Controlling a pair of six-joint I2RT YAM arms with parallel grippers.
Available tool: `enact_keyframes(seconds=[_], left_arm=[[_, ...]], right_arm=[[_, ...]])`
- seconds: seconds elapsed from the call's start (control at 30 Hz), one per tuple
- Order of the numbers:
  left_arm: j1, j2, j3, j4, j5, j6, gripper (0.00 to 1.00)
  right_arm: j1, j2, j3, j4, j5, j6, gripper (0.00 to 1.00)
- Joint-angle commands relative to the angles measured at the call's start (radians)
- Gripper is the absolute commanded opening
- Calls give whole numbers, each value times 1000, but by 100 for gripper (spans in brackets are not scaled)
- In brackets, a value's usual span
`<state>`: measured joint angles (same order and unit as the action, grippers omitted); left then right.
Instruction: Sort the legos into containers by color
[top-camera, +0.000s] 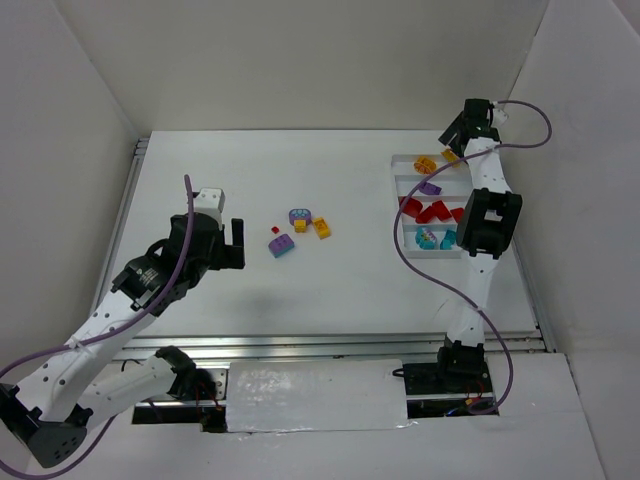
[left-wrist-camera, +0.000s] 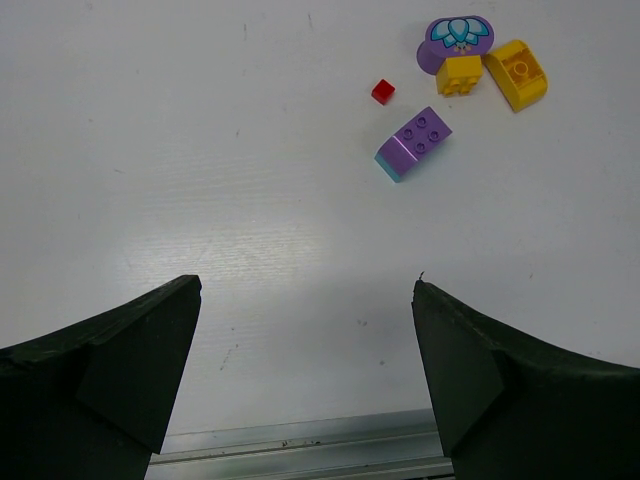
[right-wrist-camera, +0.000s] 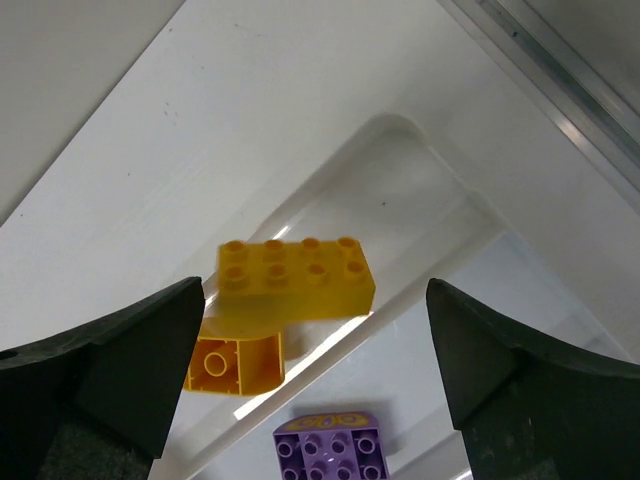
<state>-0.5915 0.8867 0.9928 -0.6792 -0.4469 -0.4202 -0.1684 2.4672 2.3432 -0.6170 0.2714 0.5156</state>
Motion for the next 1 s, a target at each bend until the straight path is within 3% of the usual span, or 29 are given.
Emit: enact_keyframes(seconds=[0.0, 0.27, 0.4, 0.6, 0.83, 0.97], left_arm=[[4, -9, -3, 38, 11, 15, 99], [5, -3, -6, 40, 5, 15, 99], [16, 0, -2, 33, -10, 9, 99], [50, 1, 10, -5, -117, -41, 100], [58, -25, 4, 3, -115, -45, 100], [58, -35, 3, 3, -104, -40, 100]], right_arm=[[-5, 29, 45, 54, -27, -14, 100], [0, -19, 62, 53, -40, -22, 100], [52, -170, -28, 42, -61, -31, 99], [294, -381, -297, 59, -87, -115, 100], [620, -337, -357, -79, -83, -224, 97], [688, -324, -410, -87, -121, -278, 87]])
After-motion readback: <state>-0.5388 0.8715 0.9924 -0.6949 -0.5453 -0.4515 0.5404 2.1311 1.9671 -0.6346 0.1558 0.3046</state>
